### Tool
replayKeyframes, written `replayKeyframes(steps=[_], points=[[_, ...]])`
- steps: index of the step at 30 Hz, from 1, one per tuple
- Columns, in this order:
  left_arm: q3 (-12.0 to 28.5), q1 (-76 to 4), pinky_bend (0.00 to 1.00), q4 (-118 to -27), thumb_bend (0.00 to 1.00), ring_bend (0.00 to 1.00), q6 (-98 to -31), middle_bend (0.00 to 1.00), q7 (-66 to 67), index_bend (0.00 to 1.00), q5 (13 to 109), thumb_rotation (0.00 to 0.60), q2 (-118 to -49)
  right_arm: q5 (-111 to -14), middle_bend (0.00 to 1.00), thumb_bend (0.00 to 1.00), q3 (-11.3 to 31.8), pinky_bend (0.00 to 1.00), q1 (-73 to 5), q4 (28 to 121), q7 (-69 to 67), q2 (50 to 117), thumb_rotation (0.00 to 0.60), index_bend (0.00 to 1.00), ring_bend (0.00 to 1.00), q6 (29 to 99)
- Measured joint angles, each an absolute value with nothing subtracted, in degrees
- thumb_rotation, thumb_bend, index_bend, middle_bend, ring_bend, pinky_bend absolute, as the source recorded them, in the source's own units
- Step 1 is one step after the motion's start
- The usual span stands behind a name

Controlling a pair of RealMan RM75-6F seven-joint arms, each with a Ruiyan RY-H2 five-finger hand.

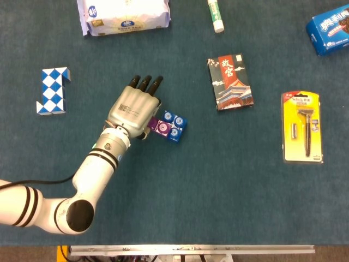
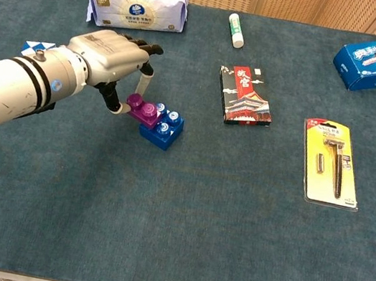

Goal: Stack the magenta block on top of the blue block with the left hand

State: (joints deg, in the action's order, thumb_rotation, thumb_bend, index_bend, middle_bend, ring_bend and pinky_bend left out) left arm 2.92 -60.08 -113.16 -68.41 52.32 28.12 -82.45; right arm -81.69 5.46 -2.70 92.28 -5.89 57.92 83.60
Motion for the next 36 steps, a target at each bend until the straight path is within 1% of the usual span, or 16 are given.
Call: replayKeyframes(steps=[8, 18, 36], points=[[3.25, -59.99, 0.07, -113.42, 0.29, 0.00, -69.80, 0.00, 52.60, 0.56, 27.25, 0.600, -83.57, -81.70, 0.08, 0.00, 5.45, 0.27, -2.61, 92.37, -6.05, 57.82, 0.600, 0.00, 0.00, 83.73], [3.14, -60.12, 0.07, -112.97, 0.29, 0.00, -68.93, 0.00, 52.58, 0.56, 27.03, 0.600, -84.21, -81.48, 0.08, 0.00, 5.42, 0.27, -2.73, 92.39, -5.90, 57.82, 0.600, 0.00, 0.00, 83.36], [4.23, -62.08, 0.07, -111.18, 0.29, 0.00, -68.79, 0.00, 54.83, 0.56, 24.53, 0.600, -87.12, -81.26, 0.08, 0.00, 5.53, 0.27, -2.56, 92.35, -6.69, 57.46, 0.600, 0.00, 0.00, 83.51]])
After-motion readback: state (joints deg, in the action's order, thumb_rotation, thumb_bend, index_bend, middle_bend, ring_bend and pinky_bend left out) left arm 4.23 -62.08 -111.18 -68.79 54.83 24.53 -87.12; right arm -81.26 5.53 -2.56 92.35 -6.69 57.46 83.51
